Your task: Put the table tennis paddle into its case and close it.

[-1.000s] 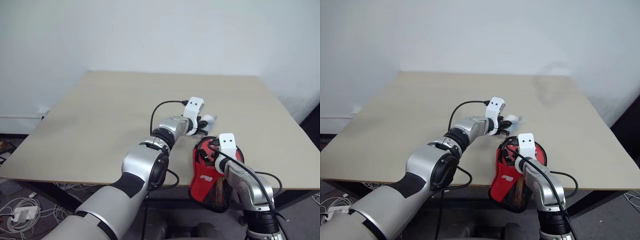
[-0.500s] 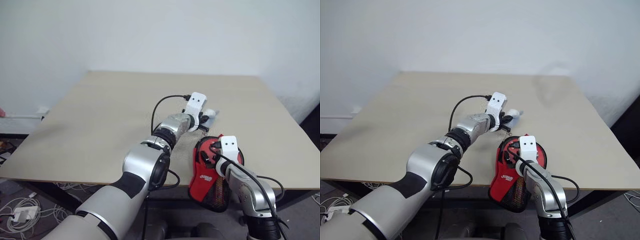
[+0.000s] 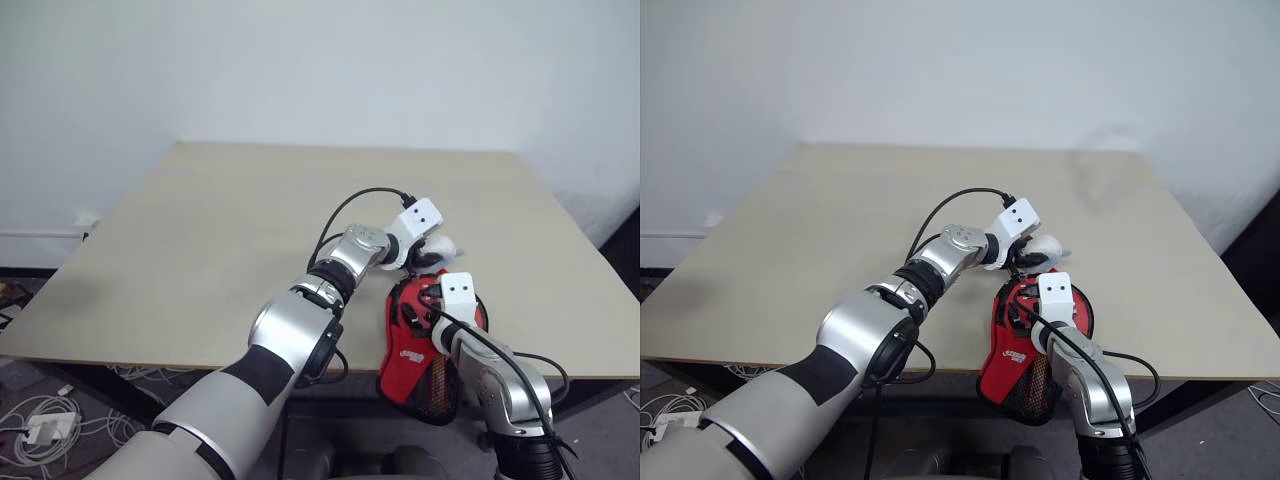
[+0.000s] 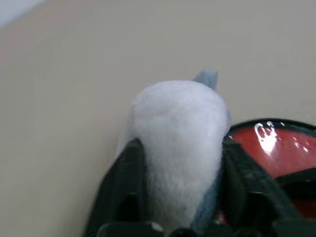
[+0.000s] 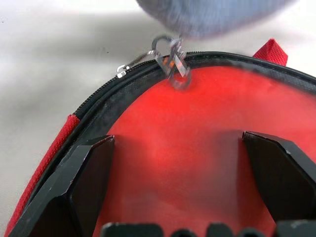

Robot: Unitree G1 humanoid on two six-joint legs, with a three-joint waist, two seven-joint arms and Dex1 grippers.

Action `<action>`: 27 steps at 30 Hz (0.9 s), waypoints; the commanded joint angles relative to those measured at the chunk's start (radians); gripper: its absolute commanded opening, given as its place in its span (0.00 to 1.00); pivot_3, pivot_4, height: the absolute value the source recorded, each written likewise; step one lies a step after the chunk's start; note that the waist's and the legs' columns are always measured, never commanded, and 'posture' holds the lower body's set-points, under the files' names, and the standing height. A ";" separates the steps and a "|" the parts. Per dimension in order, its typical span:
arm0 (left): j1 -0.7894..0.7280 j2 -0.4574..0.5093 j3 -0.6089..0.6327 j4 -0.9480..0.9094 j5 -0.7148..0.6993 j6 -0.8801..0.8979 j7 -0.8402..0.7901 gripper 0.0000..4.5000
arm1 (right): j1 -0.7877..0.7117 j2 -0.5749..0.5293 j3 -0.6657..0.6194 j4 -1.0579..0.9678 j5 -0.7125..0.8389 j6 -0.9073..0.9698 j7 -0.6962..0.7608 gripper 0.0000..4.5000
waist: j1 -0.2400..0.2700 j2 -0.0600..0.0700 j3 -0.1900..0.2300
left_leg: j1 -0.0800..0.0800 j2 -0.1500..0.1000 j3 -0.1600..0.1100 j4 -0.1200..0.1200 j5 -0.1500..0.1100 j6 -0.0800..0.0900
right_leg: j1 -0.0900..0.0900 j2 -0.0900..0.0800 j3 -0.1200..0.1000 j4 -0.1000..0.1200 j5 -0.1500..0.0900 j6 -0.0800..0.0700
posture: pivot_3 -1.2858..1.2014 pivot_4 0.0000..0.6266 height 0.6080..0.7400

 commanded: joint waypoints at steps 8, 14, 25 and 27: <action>0.011 -0.104 0.103 -0.067 -0.133 0.046 -0.200 0.72 | 0.039 -0.072 -0.017 0.021 0.016 0.057 0.062 1.00 | 0.000 0.000 0.000 | 0.000 0.000 0.000 0.000 0.000 0.000 | 0.000 0.000 0.000 0.000 0.000 0.001 | 0.52 0.00 1.00; -0.042 -0.007 0.184 -0.096 -0.225 0.104 -0.391 0.72 | 0.044 -0.124 -0.068 -0.063 0.071 0.041 0.141 1.00 | -0.001 0.001 0.000 | -0.001 0.000 0.000 0.000 0.000 0.000 | -0.001 0.000 0.000 0.000 -0.001 0.002 | 0.52 0.00 1.00; 0.058 0.268 0.073 -0.205 -0.174 0.085 -0.832 0.72 | -0.026 -0.282 -0.311 -0.038 0.150 0.055 0.218 1.00 | -0.013 0.010 0.005 | -0.002 0.001 0.000 -0.001 0.000 0.000 | -0.005 0.000 0.002 0.001 0.000 0.000 | 0.52 0.00 1.00; 0.088 0.305 0.030 -0.250 -0.198 0.112 -0.890 0.72 | -0.043 -0.309 -0.329 -0.017 0.154 0.053 0.228 1.00 | -0.012 0.010 0.005 | -0.002 0.001 0.000 -0.001 0.000 0.000 | -0.005 0.000 0.002 0.001 0.000 0.000 | 0.52 0.00 1.00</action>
